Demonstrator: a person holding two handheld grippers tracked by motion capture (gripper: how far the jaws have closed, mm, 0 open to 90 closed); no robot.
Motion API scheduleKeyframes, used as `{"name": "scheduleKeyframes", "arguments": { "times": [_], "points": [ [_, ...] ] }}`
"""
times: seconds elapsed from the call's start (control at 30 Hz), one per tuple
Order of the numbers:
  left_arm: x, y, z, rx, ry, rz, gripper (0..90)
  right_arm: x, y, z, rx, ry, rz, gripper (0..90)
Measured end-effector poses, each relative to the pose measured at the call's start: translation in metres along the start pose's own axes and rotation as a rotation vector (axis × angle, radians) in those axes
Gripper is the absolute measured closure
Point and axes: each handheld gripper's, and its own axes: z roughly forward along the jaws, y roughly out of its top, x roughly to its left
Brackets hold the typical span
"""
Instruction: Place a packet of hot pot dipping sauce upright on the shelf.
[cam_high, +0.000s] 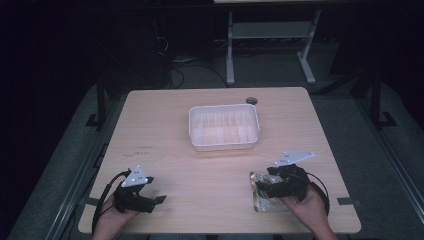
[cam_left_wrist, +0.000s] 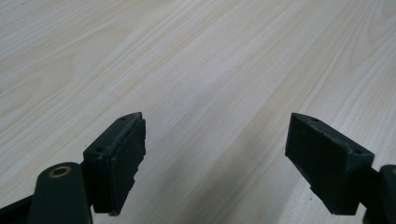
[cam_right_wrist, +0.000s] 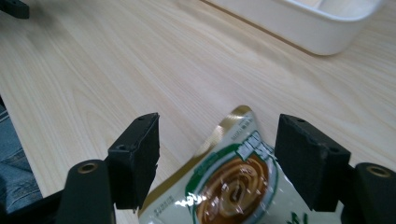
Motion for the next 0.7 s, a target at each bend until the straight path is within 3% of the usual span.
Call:
{"name": "scheduleKeyframes", "arguments": {
  "times": [0.3, 0.7],
  "points": [
    [-0.008, 0.014, 0.005, -0.013, -0.034, 0.018, 20.9, -0.015, -0.013, -0.03, -0.022, -0.049, 0.058, 28.5],
    [-0.033, 0.05, 0.024, -0.006, -0.102, 0.111, 23.8, -0.036, -0.025, -0.058, -0.031, -0.113, 0.126, 27.4]
  ]
}}
